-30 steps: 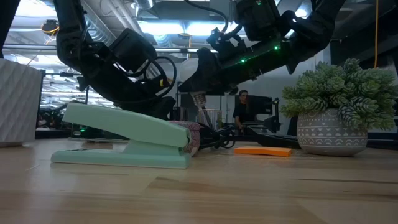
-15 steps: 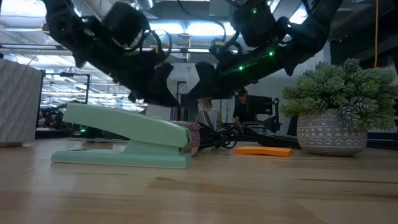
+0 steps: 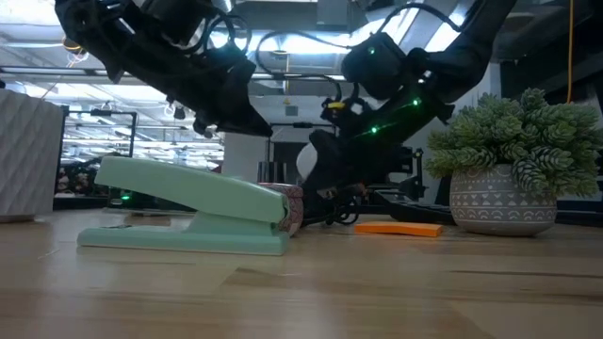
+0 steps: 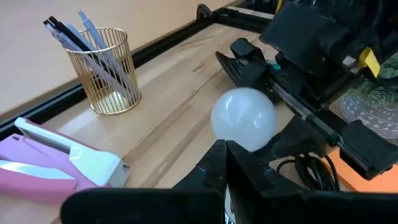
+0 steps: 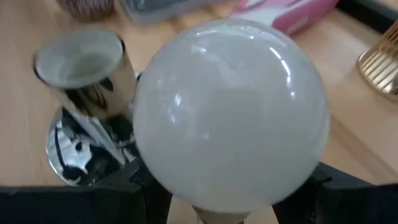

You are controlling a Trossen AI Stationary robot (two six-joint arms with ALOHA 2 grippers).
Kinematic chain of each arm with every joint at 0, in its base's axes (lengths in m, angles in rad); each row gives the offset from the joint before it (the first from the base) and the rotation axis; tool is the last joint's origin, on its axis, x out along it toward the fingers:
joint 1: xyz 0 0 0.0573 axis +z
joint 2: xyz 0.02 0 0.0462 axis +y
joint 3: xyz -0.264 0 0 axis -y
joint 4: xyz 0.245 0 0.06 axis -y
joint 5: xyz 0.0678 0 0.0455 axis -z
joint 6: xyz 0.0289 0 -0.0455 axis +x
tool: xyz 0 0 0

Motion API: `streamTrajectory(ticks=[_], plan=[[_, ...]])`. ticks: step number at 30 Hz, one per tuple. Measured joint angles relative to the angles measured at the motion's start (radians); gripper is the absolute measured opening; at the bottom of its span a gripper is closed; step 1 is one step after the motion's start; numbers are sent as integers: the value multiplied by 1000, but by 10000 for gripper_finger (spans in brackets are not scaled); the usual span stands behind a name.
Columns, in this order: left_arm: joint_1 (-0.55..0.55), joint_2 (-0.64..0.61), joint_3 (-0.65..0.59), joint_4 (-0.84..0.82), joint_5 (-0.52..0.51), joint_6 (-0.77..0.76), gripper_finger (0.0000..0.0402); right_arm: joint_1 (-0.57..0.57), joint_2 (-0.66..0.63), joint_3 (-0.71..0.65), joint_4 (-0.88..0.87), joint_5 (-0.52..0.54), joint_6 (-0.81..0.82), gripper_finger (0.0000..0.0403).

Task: Screw lightbulb
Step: Remove the lightbulb from the lamp

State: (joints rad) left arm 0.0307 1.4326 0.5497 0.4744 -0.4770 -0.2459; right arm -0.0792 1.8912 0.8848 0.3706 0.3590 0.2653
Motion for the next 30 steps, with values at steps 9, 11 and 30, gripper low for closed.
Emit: streamTrajectory(ticks=[9,11,30], plan=[[0,0,0,-1,0,-1,0,0,5,0,-31,-12,-6,214],[0,0,0,-2,0,-1,0,0,5,0,-31,-12,-7,214],[0,0,0,-1,0,-1,0,0,5,0,-32,-12,24,214]])
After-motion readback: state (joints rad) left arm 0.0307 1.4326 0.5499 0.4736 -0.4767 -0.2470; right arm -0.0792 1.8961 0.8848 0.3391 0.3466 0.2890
